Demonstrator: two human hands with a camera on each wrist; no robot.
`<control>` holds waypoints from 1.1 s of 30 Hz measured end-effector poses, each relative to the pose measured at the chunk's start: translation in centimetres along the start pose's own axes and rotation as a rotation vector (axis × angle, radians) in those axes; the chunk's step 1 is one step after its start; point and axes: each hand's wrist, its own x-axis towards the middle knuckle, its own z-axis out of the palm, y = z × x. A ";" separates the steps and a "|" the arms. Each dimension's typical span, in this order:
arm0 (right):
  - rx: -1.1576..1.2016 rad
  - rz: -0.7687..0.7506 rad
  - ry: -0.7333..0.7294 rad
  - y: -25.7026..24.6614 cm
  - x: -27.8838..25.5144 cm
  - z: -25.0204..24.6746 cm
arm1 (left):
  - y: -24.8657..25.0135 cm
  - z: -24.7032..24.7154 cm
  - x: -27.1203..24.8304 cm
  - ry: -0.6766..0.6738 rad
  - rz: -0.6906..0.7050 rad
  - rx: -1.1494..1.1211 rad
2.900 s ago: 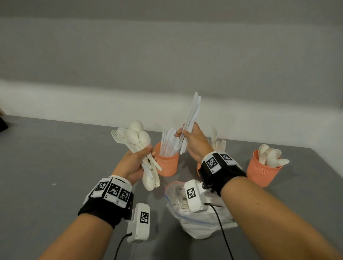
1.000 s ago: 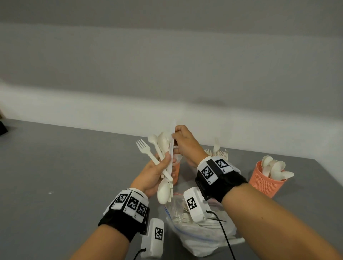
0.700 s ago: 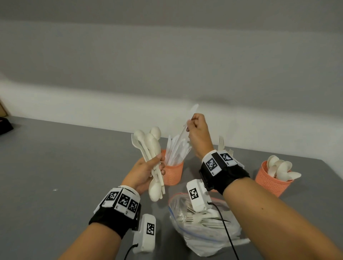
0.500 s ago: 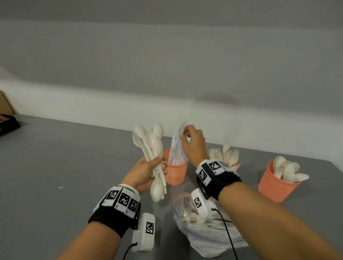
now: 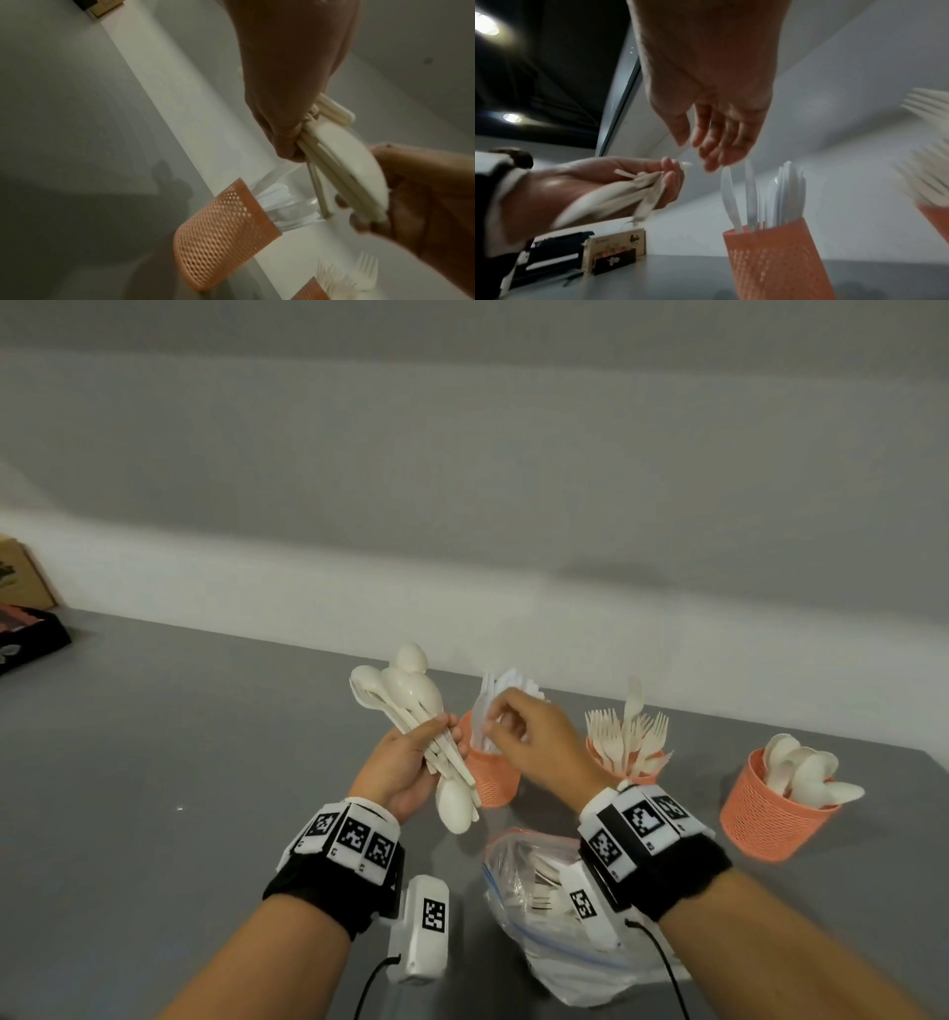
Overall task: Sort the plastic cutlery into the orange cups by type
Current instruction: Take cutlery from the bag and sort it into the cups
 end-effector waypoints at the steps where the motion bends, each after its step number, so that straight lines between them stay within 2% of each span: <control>1: 0.063 0.102 -0.099 0.0 -0.8 -0.1 | -0.1 0.1 0.2 0.014 0.006 -0.014; 3: 0.190 0.279 -0.310 0.2 -2.2 0.0 | -0.3 0.5 0.4 0.012 0.008 -0.052; 5: 0.373 0.387 -0.423 0.5 -3.1 0.1 | -0.7 1.2 0.5 0.005 0.020 -0.092; 8: 0.623 0.454 -0.396 0.7 -3.8 -0.5 | -1.1 2.4 0.4 -0.001 0.027 -0.114; 14: 0.684 0.508 -0.372 2.6 -5.6 -4.0 | -1.2 3.6 0.4 -0.007 -0.006 -0.206; 18: 0.864 0.617 -0.215 3.9 -6.3 -5.1 | -1.6 4.2 0.7 -0.022 -0.026 -0.232; 21: 1.028 0.643 -0.047 4.1 -6.3 -5.3 | -2.1 4.6 0.9 -0.032 -0.044 -0.238; 26: 1.164 0.670 0.134 5.3 -6.2 -6.3 | -2.3 4.6 1.3 0.031 -0.006 -0.307; 30: 1.255 0.573 0.255 5.3 -6.2 -7.1 | -2.8 4.4 1.2 0.049 -0.019 -0.426; 33: 1.389 0.451 0.383 4.5 -5.6 -8.2 | -3.3 4.9 0.9 0.046 -0.033 -0.362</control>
